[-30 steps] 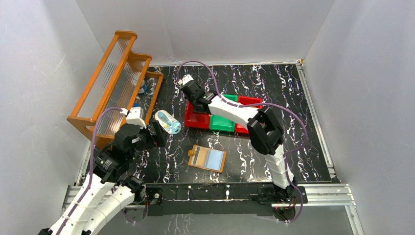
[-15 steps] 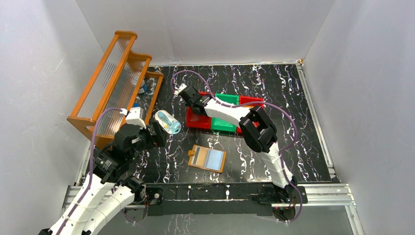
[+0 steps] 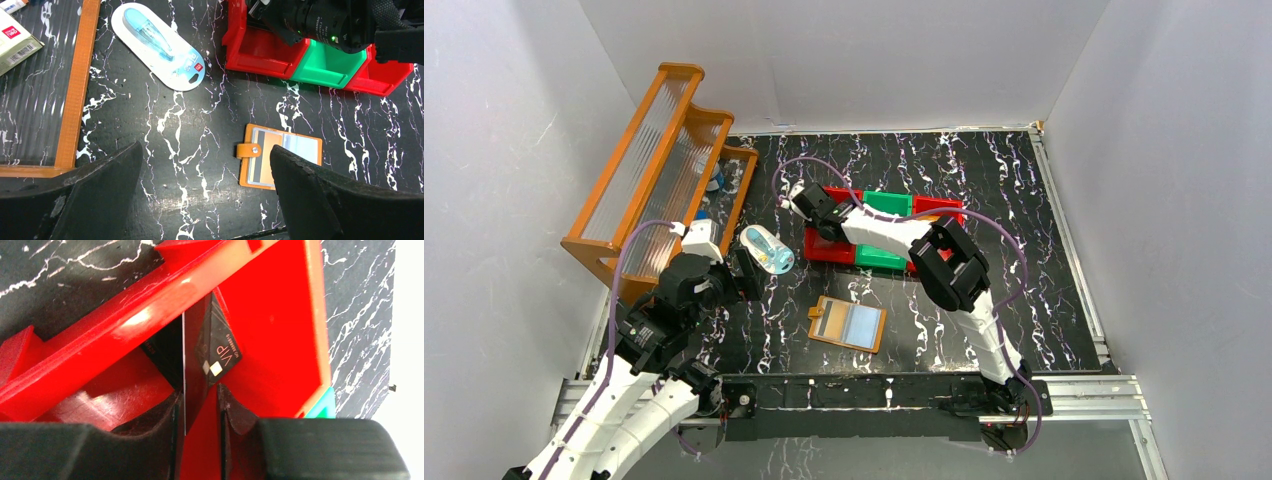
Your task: Take the credit cards out of the card holder
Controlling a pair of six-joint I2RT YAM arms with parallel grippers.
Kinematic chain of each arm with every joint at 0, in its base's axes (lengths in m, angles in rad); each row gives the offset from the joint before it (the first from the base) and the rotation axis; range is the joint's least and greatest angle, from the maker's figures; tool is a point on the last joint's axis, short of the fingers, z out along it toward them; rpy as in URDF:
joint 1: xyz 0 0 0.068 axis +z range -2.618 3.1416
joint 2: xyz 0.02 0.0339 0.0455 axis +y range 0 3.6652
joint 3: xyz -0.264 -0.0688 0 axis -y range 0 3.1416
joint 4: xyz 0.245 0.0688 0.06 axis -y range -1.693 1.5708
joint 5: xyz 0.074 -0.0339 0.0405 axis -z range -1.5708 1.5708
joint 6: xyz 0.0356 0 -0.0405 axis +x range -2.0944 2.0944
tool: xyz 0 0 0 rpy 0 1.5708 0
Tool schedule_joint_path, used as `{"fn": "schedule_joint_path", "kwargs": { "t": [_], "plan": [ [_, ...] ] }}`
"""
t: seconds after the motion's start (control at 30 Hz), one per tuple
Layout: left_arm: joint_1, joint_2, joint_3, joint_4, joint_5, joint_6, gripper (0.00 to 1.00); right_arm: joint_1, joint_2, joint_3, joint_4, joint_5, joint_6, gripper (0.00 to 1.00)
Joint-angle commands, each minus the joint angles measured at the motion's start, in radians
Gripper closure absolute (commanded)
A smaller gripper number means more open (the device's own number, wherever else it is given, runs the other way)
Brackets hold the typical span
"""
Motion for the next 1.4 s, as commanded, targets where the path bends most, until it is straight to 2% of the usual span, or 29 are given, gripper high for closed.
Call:
{"fn": "schedule_joint_path", "kwargs": {
  "t": [0.0,0.1,0.3,0.53,0.7,0.83,0.9,1.13,1.37],
  "plan": [
    [0.006,-0.007,-0.002,-0.001,-0.018,-0.001,0.01,0.005,-0.026,-0.021,0.028,-0.016,-0.013,0.64],
    [0.005,-0.006,-0.002,-0.001,-0.016,0.0,0.02,0.006,-0.019,-0.018,0.023,0.013,-0.011,0.61],
    [0.005,-0.003,-0.003,0.0,-0.017,0.001,0.02,0.006,-0.016,-0.019,0.035,0.071,0.022,0.47],
    [0.006,-0.001,-0.003,0.0,-0.016,0.001,0.02,0.006,-0.036,-0.023,0.027,0.06,0.072,0.5],
    [0.005,-0.003,-0.004,0.0,-0.015,0.001,0.02,0.01,-0.062,-0.04,0.043,-0.01,0.084,0.65],
    [0.005,-0.001,-0.003,-0.001,-0.015,0.002,0.02,0.017,-0.064,-0.042,0.066,-0.001,0.068,0.86],
    [0.005,-0.002,-0.003,0.0,-0.015,0.001,0.02,0.017,-0.063,-0.042,0.073,0.003,0.061,0.92],
    [0.005,0.003,-0.004,0.0,-0.014,0.002,0.02,0.017,-0.072,-0.085,0.158,0.014,-0.05,0.95],
    [0.005,0.003,-0.004,-0.001,-0.012,0.004,0.02,0.016,-0.063,-0.106,0.132,-0.044,-0.134,0.9]
  ]
}}
